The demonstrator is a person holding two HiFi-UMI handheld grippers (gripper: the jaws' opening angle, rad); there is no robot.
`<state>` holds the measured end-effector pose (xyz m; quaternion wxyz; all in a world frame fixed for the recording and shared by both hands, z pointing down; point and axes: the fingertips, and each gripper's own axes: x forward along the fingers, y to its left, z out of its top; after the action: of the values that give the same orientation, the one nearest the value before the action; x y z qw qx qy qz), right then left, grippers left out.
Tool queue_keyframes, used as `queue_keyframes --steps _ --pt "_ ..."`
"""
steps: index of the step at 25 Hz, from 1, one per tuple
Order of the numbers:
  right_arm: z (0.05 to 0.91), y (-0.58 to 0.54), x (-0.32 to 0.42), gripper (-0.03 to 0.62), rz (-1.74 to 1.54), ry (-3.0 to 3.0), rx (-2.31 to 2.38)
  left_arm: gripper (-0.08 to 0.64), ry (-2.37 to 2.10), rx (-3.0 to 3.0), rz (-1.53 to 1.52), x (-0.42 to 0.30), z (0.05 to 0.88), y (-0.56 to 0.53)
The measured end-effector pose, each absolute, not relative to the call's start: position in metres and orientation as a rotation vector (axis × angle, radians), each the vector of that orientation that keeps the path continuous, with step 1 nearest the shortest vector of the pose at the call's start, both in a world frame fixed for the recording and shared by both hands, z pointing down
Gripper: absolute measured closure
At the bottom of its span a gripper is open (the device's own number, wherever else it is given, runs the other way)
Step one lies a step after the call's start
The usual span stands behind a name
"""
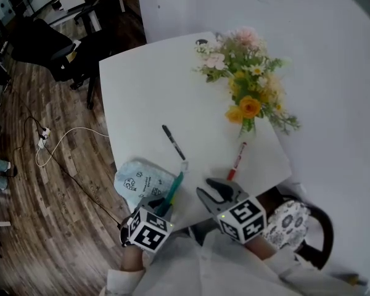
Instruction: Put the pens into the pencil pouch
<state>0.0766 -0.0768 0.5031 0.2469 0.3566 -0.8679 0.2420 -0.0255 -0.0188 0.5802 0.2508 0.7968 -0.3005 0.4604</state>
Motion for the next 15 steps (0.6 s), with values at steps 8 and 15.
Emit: queue_keyframes --steps 8,15 --pt "0.508 -0.079 0.079 0.471 0.671 -2.351 0.988 0.51 -0.793 2.206 1.235 -0.023 0.576 -0.025" --pt "0.501 -0.092 0.095 0.471 0.673 -2.356 1.066 0.528 -0.77 2.28 1.078 -0.004 0.547 -0.041"
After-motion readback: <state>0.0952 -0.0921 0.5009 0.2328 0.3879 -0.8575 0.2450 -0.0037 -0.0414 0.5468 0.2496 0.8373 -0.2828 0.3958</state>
